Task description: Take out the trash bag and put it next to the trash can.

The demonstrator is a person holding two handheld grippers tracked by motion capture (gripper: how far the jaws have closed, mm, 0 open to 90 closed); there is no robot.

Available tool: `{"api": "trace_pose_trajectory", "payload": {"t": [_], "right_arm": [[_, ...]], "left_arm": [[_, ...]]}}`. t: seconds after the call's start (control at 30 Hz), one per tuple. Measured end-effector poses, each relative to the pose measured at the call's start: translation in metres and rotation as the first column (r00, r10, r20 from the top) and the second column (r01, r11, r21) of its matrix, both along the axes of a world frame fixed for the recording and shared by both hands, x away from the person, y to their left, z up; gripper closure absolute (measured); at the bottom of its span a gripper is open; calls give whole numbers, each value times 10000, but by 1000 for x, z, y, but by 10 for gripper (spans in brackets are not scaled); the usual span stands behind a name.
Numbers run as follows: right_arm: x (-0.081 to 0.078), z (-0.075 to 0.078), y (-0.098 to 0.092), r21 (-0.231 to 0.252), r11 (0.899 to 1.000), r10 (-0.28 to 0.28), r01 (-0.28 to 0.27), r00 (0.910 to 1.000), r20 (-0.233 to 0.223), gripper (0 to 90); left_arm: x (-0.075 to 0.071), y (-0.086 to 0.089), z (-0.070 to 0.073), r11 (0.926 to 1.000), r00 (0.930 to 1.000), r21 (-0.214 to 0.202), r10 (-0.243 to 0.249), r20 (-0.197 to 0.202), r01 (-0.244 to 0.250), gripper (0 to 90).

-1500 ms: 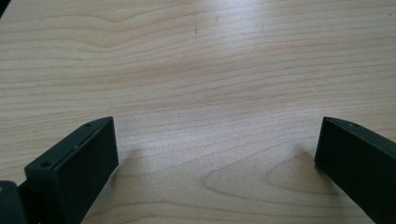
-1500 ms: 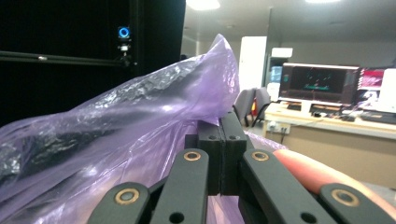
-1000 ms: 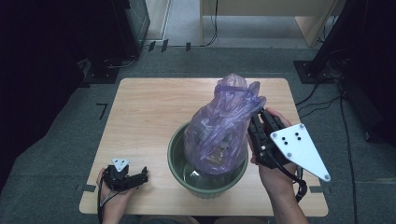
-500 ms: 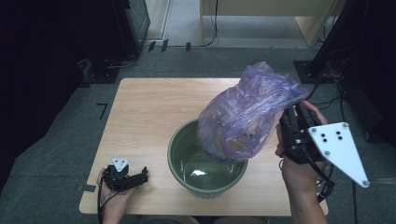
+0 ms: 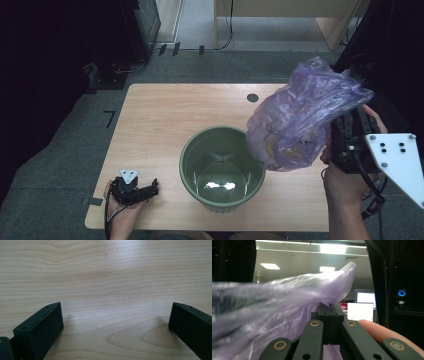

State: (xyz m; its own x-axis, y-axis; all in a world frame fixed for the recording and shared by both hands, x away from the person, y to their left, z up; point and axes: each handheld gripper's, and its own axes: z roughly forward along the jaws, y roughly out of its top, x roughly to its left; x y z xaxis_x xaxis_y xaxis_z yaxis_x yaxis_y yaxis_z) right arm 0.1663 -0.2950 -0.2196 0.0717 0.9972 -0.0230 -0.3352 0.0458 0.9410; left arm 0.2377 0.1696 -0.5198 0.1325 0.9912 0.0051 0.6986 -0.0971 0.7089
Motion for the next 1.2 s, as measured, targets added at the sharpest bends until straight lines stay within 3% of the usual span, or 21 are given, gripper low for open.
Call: {"api": "trace_pose_trajectory", "payload": {"t": [0.17, 0.3, 0.47, 0.73, 0.93, 0.97, 1.0, 1.2], "right_arm": [[-1, 1, -10, -61, 9992, -391, 391, 9992, 53, 900], [5, -7, -15, -218, 9976, -660, 656, 9976, -218, 900], [22, -29, -17, -359, 9940, -1054, 1029, 9914, -778, 900], [63, -70, -8, -464, 9915, -1281, 1218, 9767, -1723, 900], [105, -92, 15, -430, 9964, -819, 735, 9659, -2458, 900], [105, -92, 15, -430, 9964, -819, 735, 9659, -2458, 900], [121, -93, 25, -379, 9980, -595, 511, 9603, -2727, 900], [135, -88, 49, -344, 9969, 592, -704, 9645, -2574, 900]], "left_arm": [[0, 0, 0, 10000, 10000, 2, 4, 0, -4, 0], [0, 0, 0, 10000, 10000, 0, 4, 2, -4, 0], [0, 0, 0, 10000, 10000, 1, 2, 1, -2, 0], [0, 0, 0, 10000, 10000, 4, -6, 0, 6, 0], [0, -1, 0, 10000, 10000, 2, -9, 1, 9, 0], [0, -1, 0, 10000, 10000, 2, -9, 1, 9, 0], [0, 0, 0, 10000, 10000, 3, -9, 3, 9, 0], [0, 0, 0, 10000, 10000, 3, -12, 2, 12, 0]]}}
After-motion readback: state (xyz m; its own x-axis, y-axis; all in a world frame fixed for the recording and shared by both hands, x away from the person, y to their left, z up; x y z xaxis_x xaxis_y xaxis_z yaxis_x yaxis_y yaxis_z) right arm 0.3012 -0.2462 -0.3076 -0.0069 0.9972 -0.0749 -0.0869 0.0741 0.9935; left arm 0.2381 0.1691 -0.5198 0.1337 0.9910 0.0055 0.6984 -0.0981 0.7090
